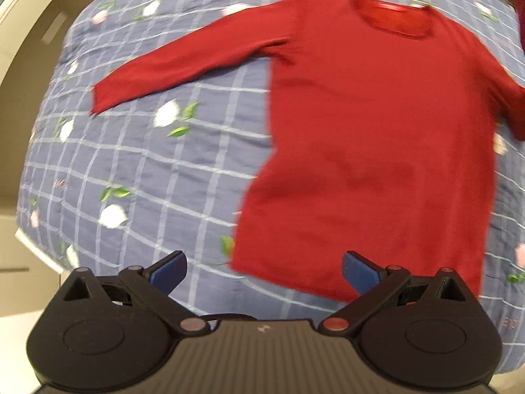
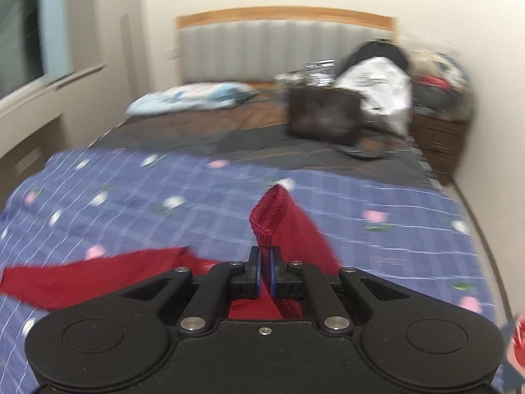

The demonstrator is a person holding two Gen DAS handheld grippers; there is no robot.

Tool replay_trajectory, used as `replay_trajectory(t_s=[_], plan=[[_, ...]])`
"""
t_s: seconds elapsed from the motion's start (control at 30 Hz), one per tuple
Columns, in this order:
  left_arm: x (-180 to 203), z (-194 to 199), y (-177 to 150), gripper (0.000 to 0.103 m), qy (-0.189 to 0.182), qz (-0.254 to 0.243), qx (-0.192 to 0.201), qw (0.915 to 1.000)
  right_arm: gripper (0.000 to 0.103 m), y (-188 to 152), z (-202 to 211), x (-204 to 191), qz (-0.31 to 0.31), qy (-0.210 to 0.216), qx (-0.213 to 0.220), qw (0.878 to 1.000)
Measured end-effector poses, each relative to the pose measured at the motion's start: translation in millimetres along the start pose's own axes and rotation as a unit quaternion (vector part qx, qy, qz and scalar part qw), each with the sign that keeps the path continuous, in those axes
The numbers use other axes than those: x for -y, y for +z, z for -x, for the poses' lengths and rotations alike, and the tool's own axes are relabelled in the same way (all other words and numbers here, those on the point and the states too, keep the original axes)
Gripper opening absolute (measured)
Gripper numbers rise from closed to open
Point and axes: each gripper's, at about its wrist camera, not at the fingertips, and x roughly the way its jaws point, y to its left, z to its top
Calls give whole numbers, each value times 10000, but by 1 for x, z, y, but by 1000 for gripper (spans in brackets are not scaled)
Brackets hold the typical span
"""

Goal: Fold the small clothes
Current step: 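Carry the sleeve across the shirt chest with the right tool and release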

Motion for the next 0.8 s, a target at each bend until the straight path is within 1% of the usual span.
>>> replay_trajectory(t_s=[0.1,0.23,0.4,0.47,0.53,0.6,0.63,0.7,0.73,0.8], plan=[[-33,-8,-2,103,150,233,-128,9995,5,-11,-23,-51,357,249,-267,9987],[-66,-15,-8,103,251,414,-239,9985,5,-38,-51,-103,664,414,-816,9936],[-99,-18,-11,103,324,576,-277,9974,11,-74,-67,-134,739,443,-1265,9882],[-111,-15,-12,103,347,606,-238,9973,11,-82,-65,-140,664,440,-1371,9874],[-120,-12,-10,103,358,594,-173,9974,17,-88,-57,-147,561,427,-1431,9872],[-126,-10,-6,103,333,533,-91,9980,29,-91,-44,-149,428,431,-1483,9871],[-128,-8,-4,103,295,468,-28,9985,33,-93,-36,-152,375,439,-1491,9871],[-127,-6,0,103,224,322,79,9992,48,-96,-17,-159,273,416,-1478,9878],[-126,-4,3,103,168,220,127,9995,52,-98,-6,-161,179,407,-1467,9882],[-123,0,7,103,68,18,221,9997,68,-102,19,-164,-61,368,-1431,9890]])
